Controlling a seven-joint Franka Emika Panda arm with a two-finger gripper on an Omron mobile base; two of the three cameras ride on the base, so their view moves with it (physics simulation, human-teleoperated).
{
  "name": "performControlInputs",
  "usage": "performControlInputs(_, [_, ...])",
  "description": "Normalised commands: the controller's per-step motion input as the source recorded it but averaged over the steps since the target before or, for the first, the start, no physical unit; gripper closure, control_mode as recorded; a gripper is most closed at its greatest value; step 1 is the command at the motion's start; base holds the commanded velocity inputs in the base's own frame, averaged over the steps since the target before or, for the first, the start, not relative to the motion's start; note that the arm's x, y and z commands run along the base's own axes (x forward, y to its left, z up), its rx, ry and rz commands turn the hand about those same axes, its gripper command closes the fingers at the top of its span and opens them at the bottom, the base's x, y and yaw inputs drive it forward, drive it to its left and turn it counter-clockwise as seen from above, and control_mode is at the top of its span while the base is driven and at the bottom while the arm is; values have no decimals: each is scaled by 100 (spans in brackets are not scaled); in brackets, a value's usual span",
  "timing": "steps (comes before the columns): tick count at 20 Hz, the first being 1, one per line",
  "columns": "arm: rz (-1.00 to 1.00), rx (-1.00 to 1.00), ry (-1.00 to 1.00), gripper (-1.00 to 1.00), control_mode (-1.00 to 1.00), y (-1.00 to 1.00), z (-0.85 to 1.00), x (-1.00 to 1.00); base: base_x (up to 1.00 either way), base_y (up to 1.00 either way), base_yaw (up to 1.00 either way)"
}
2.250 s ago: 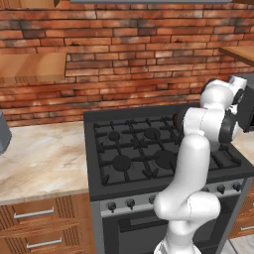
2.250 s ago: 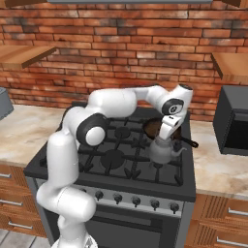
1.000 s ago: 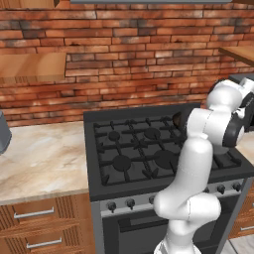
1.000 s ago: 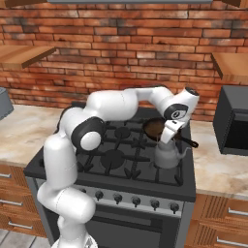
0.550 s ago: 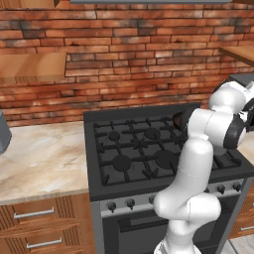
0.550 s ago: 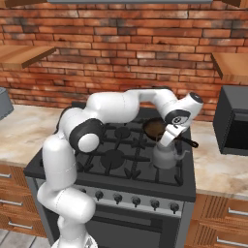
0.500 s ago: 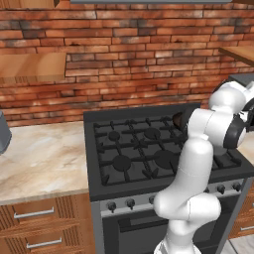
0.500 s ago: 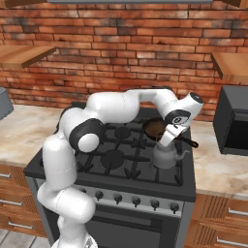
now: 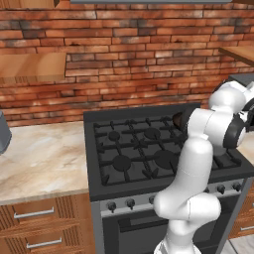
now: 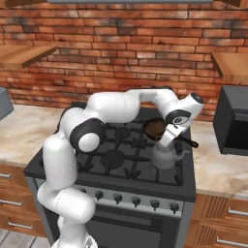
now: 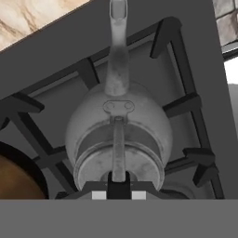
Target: Pick the kettle from the counter and place it on a stove burner. Then turn the burner on.
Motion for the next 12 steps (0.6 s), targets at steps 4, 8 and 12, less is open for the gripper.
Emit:
performControlInputs(4, [0,4,0,100,-100,10,-1,0,0,0,0])
performControlInputs(8, [0,2,0,100,-100,2,0,0,0,0,0])
performControlInputs(12, [0,0,0,-100,-100,0,0,0,0,0,0])
